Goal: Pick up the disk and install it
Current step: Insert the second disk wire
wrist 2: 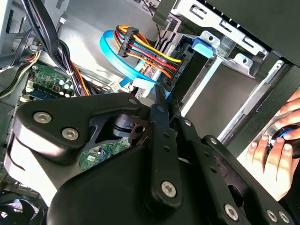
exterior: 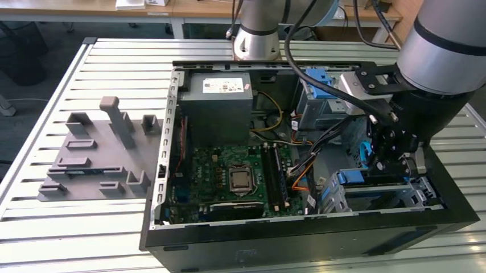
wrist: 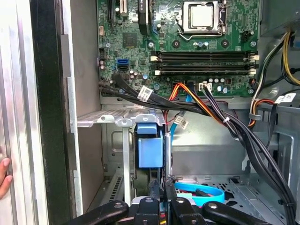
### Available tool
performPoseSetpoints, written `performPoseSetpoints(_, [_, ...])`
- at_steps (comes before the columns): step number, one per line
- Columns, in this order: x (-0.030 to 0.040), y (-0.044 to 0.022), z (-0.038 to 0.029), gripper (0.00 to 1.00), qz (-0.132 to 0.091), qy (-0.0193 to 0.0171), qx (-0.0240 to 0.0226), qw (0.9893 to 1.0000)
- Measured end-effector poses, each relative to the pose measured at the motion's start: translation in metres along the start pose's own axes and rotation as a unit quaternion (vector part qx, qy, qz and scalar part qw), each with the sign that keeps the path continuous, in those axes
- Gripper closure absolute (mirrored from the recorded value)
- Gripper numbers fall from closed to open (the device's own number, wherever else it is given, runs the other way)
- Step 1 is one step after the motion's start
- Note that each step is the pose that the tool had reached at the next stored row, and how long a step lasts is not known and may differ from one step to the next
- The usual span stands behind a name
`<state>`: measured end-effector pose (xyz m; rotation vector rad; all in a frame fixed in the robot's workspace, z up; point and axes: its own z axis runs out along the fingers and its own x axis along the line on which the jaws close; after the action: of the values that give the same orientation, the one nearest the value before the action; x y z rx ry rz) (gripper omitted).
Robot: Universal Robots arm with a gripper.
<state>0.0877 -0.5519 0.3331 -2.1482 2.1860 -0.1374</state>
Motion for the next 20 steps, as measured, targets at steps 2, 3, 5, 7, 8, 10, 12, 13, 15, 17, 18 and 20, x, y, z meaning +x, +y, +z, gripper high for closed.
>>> performPoseSetpoints(2, [0.0001, 0.0, 0.0004, 0.84, 0.0, 0.0, 0.0, 1.0])
performPoseSetpoints(3, [0.0002, 0.0001, 0.0006, 0.84, 0.0, -0.0001, 0.0, 1.0])
performPoseSetpoints(5, [0.0002, 0.0001, 0.001, 0.84, 0.0, -0.0001, 0.0, 1.0])
performPoseSetpoints(7, [0.0003, 0.0002, 0.0012, 0.84, 0.0, 0.0, 0.0, 1.0])
performPoseSetpoints(8, [0.0003, 0.0002, 0.0013, 0.84, 0.0, 0.0, 0.0, 1.0])
performPoseSetpoints(10, [0.0003, 0.0002, 0.0015, 0.84, 0.0, -0.0001, 0.0, 1.0])
performPoseSetpoints(12, [0.0003, 0.0002, 0.0017, 0.84, 0.0, -0.0001, 0.0, 1.0])
performPoseSetpoints(13, [0.0003, 0.0002, 0.0019, 0.84, 0.0, -0.0001, 0.0, 1.0])
performPoseSetpoints(15, [0.0003, 0.0003, 0.0022, 0.84, 0.0, -0.0001, 0.0, 1.0])
performPoseSetpoints(17, [0.0003, 0.0003, 0.0027, 0.84, 0.0, -0.0001, 0.0, 1.0])
performPoseSetpoints(18, [0.0003, 0.0004, 0.0029, 0.84, 0.0, -0.0001, 0.0, 1.0])
performPoseSetpoints(20, [0.0003, 0.0004, 0.0032, 0.84, 0.0, -0.0001, 0.0, 1.0])
